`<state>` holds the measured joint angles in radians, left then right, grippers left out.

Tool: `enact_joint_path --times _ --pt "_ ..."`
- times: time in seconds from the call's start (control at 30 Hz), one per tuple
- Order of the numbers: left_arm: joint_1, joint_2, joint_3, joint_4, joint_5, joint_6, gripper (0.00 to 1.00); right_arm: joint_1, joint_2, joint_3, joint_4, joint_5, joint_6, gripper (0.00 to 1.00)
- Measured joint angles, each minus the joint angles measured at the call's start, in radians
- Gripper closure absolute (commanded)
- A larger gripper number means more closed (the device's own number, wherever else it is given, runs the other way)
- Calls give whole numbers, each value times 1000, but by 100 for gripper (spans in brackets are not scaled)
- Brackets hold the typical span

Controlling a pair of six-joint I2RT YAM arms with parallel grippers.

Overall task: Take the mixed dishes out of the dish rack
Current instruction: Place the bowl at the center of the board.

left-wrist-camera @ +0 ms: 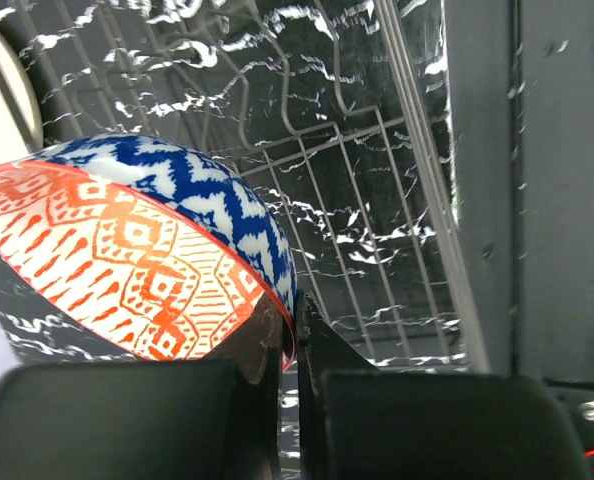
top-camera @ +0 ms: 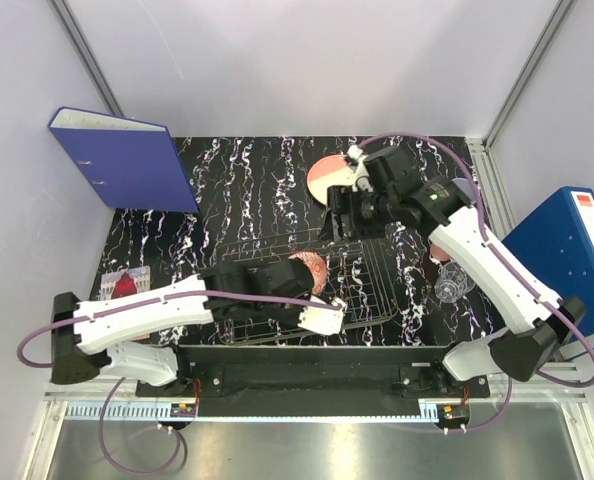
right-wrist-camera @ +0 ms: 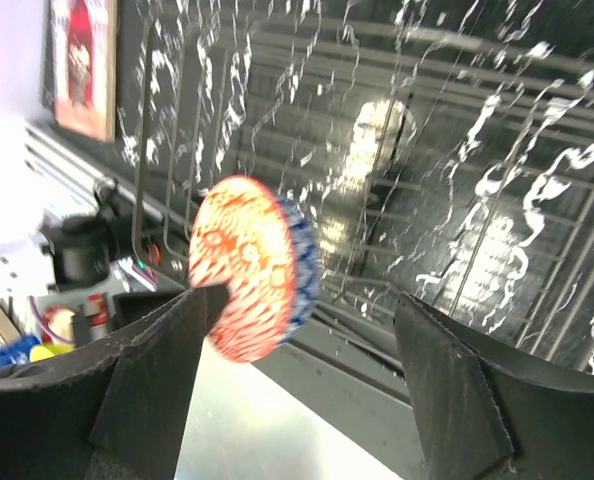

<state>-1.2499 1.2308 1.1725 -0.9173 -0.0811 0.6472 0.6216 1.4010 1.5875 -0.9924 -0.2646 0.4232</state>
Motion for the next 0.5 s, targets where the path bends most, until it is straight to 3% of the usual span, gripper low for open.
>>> enact_joint_path --times 0.37,0.5 --pt "21 80 50 -7 -12 127 100 87 19 -67 -54 20 -8 19" --pt "22 80 72 -6 -21 137 100 111 19 -107 -64 36 -9 27"
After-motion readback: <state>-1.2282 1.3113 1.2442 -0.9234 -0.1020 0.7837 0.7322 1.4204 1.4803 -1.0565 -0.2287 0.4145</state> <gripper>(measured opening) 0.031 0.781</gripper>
